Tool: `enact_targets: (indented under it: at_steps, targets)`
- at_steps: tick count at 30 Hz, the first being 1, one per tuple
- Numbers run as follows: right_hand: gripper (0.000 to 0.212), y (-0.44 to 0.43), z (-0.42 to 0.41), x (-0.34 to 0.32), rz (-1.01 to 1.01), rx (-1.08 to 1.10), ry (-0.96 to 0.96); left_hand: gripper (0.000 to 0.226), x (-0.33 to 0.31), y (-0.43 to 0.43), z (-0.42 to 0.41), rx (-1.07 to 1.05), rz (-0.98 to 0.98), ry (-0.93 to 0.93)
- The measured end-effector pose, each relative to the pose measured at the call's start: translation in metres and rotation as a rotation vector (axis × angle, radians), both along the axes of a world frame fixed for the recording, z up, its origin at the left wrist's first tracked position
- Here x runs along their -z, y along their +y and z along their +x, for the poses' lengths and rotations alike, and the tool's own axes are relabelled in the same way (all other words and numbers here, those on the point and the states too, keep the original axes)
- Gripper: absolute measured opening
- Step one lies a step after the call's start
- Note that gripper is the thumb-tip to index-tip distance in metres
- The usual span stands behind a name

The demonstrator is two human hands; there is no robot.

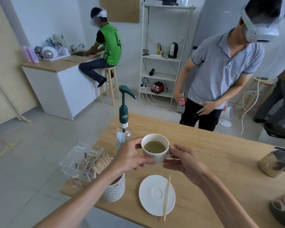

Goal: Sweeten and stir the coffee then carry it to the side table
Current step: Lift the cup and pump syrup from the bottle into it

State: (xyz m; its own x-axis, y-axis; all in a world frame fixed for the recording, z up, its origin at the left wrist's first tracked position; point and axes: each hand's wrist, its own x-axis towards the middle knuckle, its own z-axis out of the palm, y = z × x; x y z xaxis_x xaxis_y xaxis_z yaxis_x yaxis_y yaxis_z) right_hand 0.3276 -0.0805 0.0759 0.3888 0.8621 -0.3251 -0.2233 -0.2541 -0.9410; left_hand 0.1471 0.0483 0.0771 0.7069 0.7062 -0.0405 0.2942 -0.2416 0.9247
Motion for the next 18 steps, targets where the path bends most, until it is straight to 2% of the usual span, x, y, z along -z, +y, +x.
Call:
enact_targets:
  at_steps: [4,8,12,18]
  targets:
    - [0.024,0.022,-0.007,-0.028,0.058,0.021,0.039,0.073,-0.027,0.021,-0.007,-0.021,0.024,-0.024]
    - [0.014,0.042,-0.012,-0.051,0.103,0.001,0.054,0.071,-0.054,0.038,-0.013,-0.037,0.026,-0.04]
    - [0.015,0.057,-0.018,-0.07,0.144,0.007,0.03,0.073,-0.072,0.05,-0.018,-0.044,0.037,-0.055]
    - [0.015,0.07,-0.025,-0.083,0.145,0.018,0.066,0.061,-0.084,0.062,-0.024,-0.028,0.05,-0.079]
